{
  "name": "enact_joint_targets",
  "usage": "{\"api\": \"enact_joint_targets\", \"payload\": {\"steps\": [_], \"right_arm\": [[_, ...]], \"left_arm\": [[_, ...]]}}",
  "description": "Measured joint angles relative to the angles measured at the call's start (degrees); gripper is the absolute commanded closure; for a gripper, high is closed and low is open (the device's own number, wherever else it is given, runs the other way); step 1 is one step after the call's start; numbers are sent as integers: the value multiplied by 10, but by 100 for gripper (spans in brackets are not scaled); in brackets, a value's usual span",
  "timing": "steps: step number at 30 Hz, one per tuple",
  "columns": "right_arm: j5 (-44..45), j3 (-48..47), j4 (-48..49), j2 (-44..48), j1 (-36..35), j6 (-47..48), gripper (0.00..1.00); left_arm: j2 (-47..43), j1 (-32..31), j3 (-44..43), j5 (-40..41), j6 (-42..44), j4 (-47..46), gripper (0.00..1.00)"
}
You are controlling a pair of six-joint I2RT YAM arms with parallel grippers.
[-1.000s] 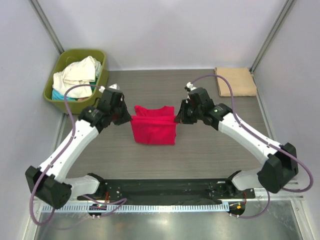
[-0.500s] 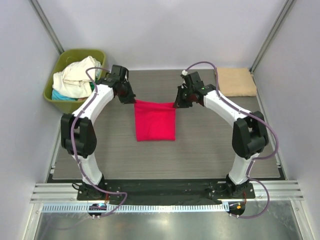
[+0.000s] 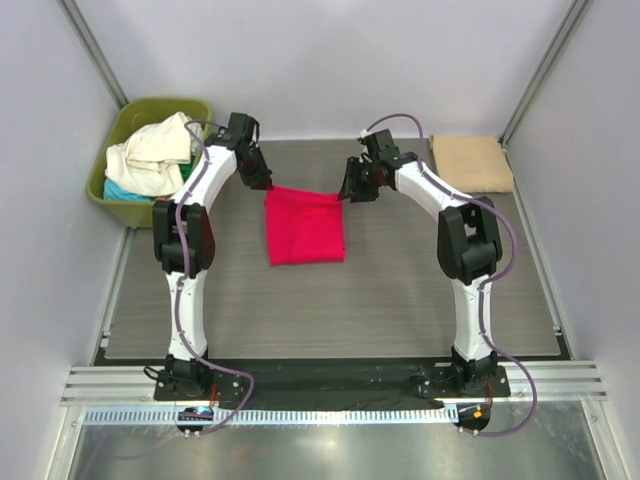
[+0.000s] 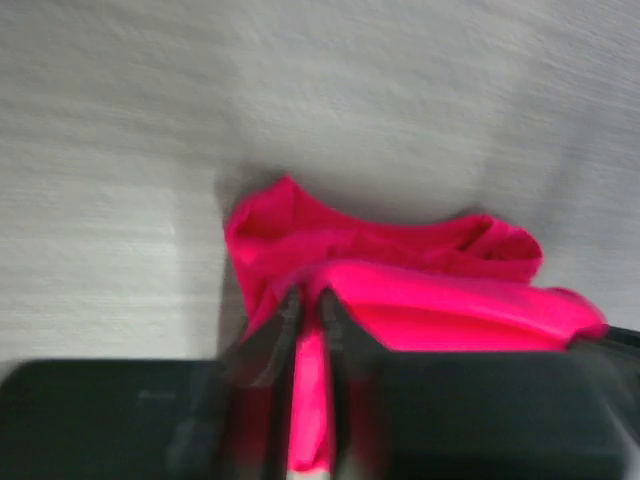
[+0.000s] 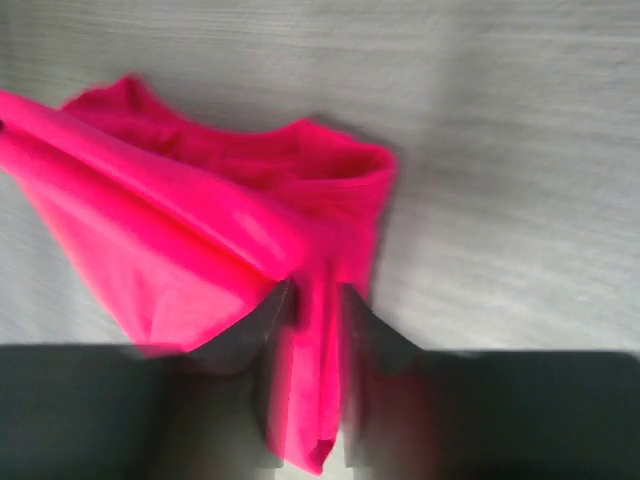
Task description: Fold and stack the t-shirts
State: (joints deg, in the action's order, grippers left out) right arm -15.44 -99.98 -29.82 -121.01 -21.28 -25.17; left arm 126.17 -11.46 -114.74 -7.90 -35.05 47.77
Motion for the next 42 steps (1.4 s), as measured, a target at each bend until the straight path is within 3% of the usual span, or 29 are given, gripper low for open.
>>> {"api": "enact_joint_targets", "payload": {"steps": [2, 4, 5, 7, 9, 13, 17, 23, 29, 33, 42], "right_arm": [[-3, -28, -8, -24, 8, 8, 25], [-2, -58, -23, -49, 19, 17, 21], [0, -67, -27, -56, 25, 21, 20], [16, -59, -33, -54, 34, 27, 20], [27, -27, -20, -36, 42, 28, 20], [31, 153, 19, 78, 47, 24, 26], [1, 324, 78, 200, 33, 13, 31], [-71, 501, 197, 285, -5, -3, 37], [-97, 523, 270, 267, -36, 1, 40], [-98, 513, 302, 237, -36, 8, 41], [-102, 470, 331, 183, -46, 14, 44]], "left_arm": [[34, 6, -49, 14, 10, 18, 48], [62, 17, -87, 22, 15, 41, 38], [66, 21, -90, 26, 17, 45, 27], [51, 27, -56, 41, 21, 42, 23], [3, 27, 34, 59, 18, 21, 24], [-163, 4, 254, 72, -7, -23, 31], [-312, -21, 403, 78, -32, -72, 38], [-402, -38, 576, 69, -55, -181, 40], [-384, -43, 686, 30, -56, -274, 42], [-375, -50, 696, 12, -62, -341, 43], [-349, -55, 706, -10, -68, -431, 57]]}}
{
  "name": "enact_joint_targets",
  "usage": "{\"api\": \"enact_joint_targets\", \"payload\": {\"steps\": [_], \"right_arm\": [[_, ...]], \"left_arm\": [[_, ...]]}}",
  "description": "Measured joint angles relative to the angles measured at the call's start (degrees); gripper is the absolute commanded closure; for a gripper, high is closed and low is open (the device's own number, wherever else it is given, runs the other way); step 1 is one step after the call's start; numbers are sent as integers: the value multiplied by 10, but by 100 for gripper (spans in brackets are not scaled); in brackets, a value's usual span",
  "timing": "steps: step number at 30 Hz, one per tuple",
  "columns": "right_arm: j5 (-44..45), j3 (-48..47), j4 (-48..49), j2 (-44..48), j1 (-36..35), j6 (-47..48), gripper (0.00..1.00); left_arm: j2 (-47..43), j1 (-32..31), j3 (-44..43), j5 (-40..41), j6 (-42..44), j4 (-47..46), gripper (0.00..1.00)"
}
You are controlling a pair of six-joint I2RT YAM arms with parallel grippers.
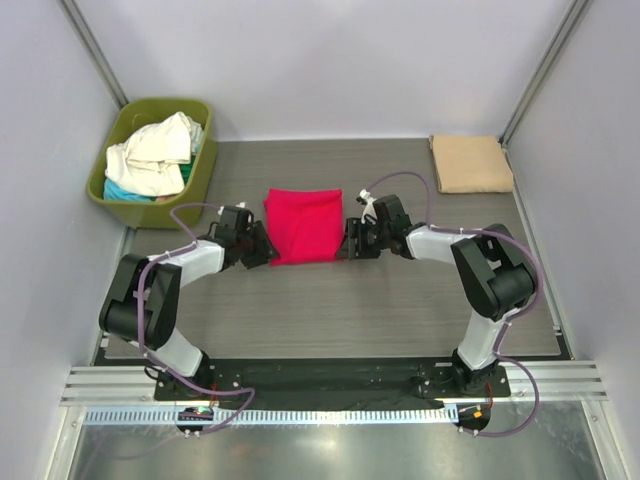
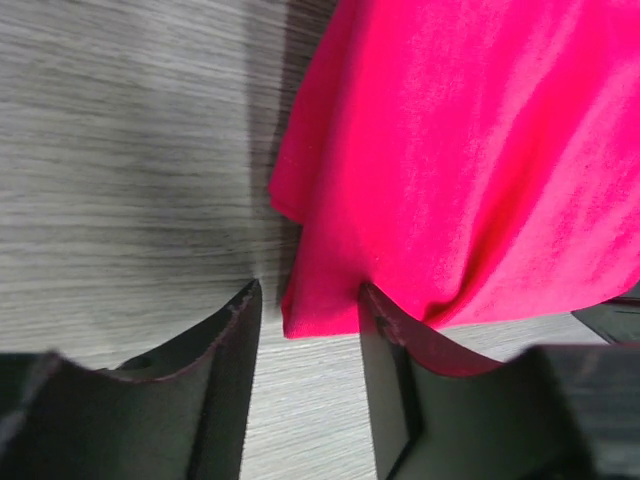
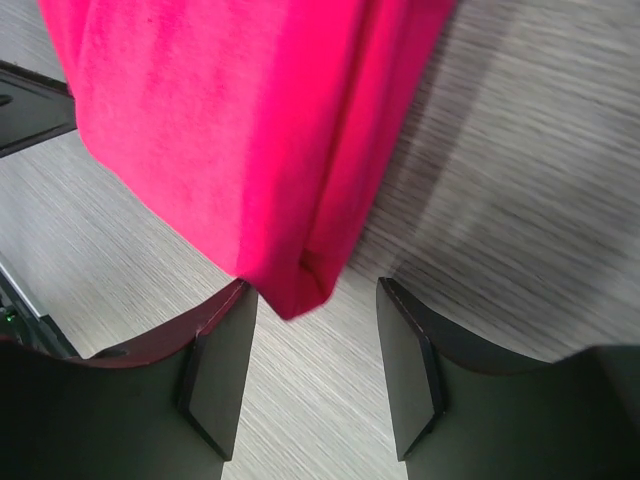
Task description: Fold and stack the t-shirts
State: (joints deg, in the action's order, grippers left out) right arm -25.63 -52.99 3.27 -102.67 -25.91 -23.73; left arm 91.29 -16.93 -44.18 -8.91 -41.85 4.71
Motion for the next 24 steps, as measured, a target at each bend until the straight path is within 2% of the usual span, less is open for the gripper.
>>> {"api": "enact_joint_targets", "payload": {"steps": [3, 5, 6, 7, 8, 9, 13, 17, 24], "right_arm": [[2, -10, 0, -9, -7, 5, 48], [3, -14, 0, -13, -9, 9, 58], [3, -16, 0, -16, -10, 11, 65], [4, -17, 0, -20, -10, 12, 72], [4, -17, 1, -24, -11, 13, 90], [3, -17, 3, -28, -12, 15, 99], [6, -18, 9, -31, -13, 13, 99], [29, -13, 4, -18, -11, 16, 99], [70, 7, -17, 66, -5, 24, 99]], "left_arm": [[1, -1, 8, -2, -1, -17, 67], [3, -3, 13, -2, -3, -27, 79], [6, -3, 14, -4, -5, -30, 84], [9, -3, 14, -5, -3, -33, 96], [12, -3, 14, -8, -7, -37, 100], [16, -3, 14, -10, -8, -40, 100], [19, -3, 10, -14, -8, -38, 100], [11, -3, -9, 8, 2, 10, 100], [-82, -4, -20, 66, 8, 87, 100]]}}
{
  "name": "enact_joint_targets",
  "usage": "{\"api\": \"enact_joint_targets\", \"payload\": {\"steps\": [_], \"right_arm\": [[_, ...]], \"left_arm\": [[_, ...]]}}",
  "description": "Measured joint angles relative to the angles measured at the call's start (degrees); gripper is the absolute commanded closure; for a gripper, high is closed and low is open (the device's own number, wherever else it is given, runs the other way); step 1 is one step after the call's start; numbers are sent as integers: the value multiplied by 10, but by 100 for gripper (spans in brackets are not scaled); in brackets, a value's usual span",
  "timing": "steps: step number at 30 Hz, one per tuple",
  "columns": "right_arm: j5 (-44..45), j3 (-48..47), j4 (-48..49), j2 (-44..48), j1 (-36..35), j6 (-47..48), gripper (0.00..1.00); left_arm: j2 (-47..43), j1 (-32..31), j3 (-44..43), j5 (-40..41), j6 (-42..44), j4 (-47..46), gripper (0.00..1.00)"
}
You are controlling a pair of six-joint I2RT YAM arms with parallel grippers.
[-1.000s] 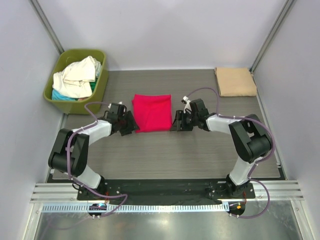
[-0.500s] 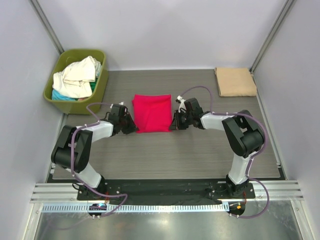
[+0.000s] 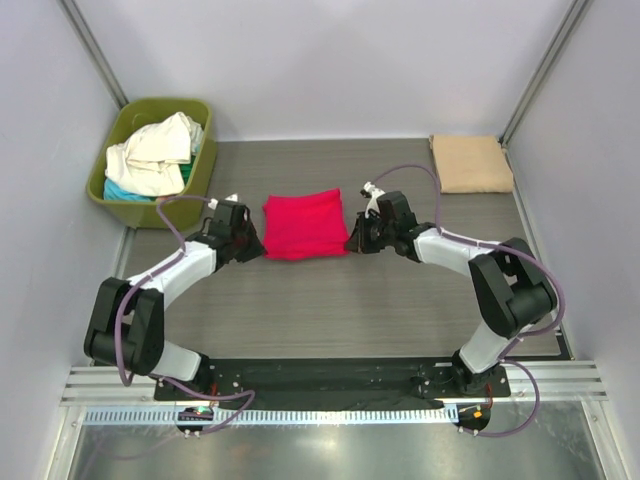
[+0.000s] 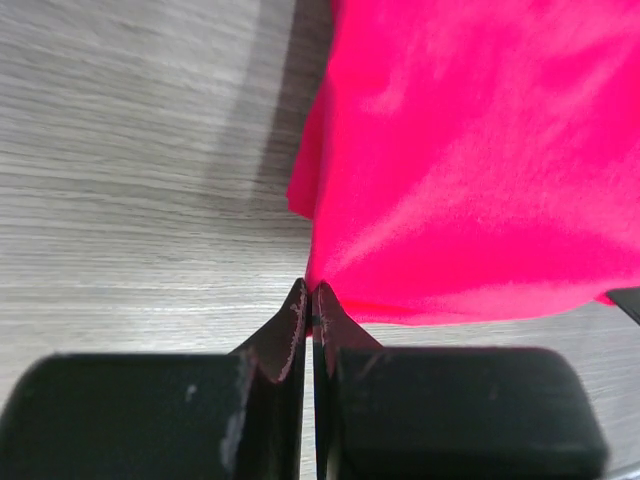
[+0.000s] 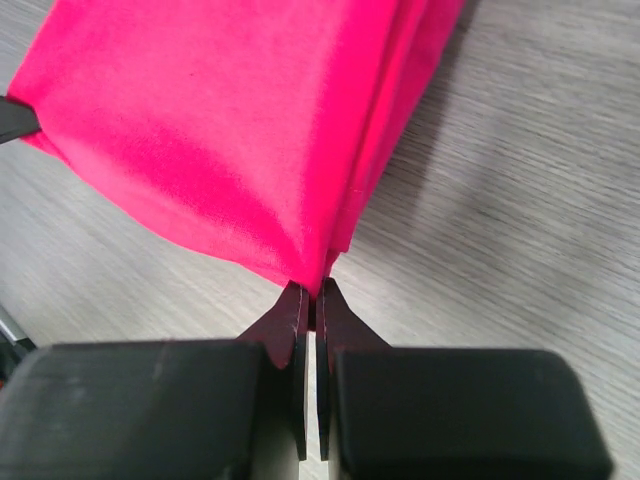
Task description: Fold and stack the t-shirts
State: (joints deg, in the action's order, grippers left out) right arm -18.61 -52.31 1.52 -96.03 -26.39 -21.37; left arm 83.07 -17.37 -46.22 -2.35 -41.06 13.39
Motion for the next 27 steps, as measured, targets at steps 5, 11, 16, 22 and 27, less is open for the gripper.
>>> {"api": "enact_joint_targets", "payload": {"steps": [5, 11, 16, 22, 27], "right_arm": [[0, 14, 2, 24, -1, -1, 99], [-5, 43, -16, 23, -10, -4, 27], [5, 51, -39, 30, -16, -7, 0], [-2, 1, -63, 37, 6, -16, 0], [-13, -122, -49, -42, 44, -20, 0]], "left_arm": [[-11, -2, -5, 15, 0, 14, 100], [-5, 2, -4, 19, 9, 50, 43], [-40, 6, -6, 18, 2, 121, 22], [-152, 5, -120, 16, 37, 266, 13], [-220, 5, -187, 60, 93, 320, 13]]}}
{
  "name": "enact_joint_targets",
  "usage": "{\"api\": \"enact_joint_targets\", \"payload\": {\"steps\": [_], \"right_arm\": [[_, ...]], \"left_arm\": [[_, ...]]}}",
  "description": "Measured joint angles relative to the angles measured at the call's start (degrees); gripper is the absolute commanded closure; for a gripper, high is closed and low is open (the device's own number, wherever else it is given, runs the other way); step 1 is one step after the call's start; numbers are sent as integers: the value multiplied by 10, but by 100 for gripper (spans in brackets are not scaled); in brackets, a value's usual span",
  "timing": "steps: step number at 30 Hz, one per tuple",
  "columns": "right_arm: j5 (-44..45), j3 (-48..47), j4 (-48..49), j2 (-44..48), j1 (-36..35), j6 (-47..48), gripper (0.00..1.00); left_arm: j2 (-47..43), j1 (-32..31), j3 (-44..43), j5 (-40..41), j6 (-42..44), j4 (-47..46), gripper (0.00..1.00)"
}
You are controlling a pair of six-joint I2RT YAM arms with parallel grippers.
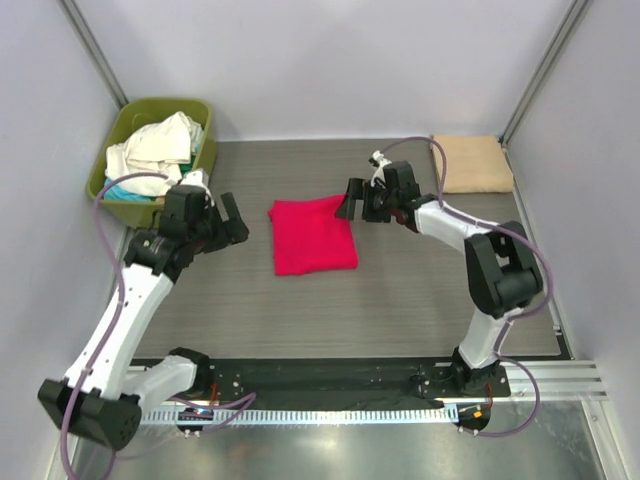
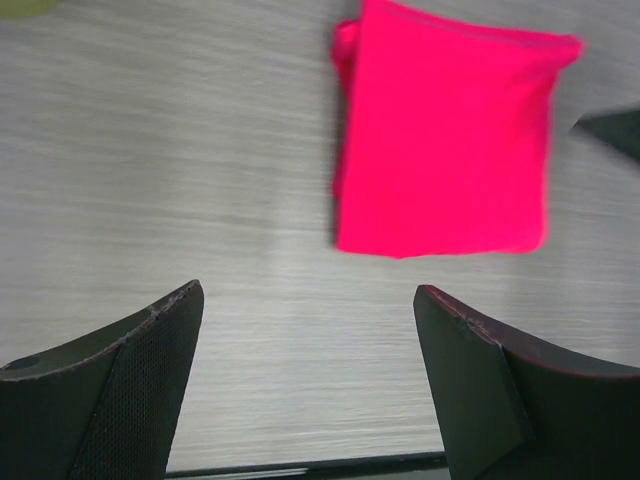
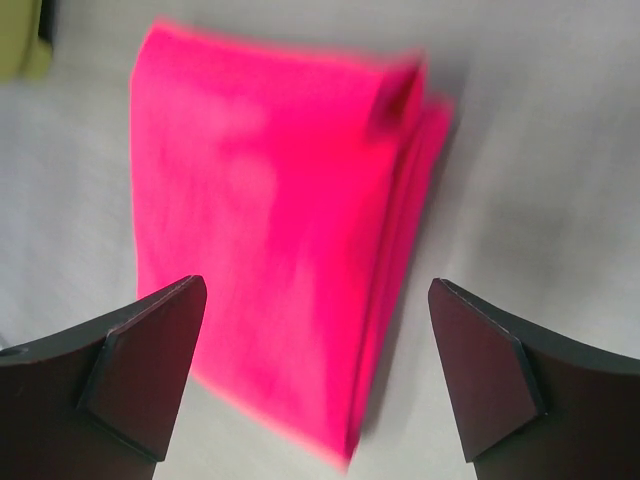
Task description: Fold and stack the t-shirts
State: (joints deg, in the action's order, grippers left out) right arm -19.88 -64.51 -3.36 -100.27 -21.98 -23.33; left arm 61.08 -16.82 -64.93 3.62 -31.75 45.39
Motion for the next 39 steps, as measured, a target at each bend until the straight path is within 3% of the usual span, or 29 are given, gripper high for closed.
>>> {"api": "enact_joint_targets", "payload": {"steps": [7, 13, 18, 22, 23, 27, 34, 39], "right_arm": [[-43, -156, 29, -203, 40, -9, 0], [-115, -172, 116, -248, 50, -53, 6], [-148, -150, 185, -261, 34, -77, 19], [-167, -113, 242, -264, 14, -96, 41], [-171, -104, 254, -265, 11, -103, 62], [-197, -87, 288, -286, 6, -132, 99], [-220, -84, 289, -286, 16, -142, 99], [-183, -139, 90, -248, 26, -38, 99]], "left_arm": [[-58, 0, 71, 59, 29, 34, 12], [-55, 1, 71, 65, 39, 37, 12], [-53, 4, 71, 65, 42, 37, 12], [-53, 5, 71, 65, 42, 37, 12], [-53, 5, 71, 65, 42, 38, 12], [-53, 5, 71, 65, 43, 38, 12], [-50, 5, 71, 65, 49, 38, 12], [-46, 5, 71, 64, 50, 38, 12]]}}
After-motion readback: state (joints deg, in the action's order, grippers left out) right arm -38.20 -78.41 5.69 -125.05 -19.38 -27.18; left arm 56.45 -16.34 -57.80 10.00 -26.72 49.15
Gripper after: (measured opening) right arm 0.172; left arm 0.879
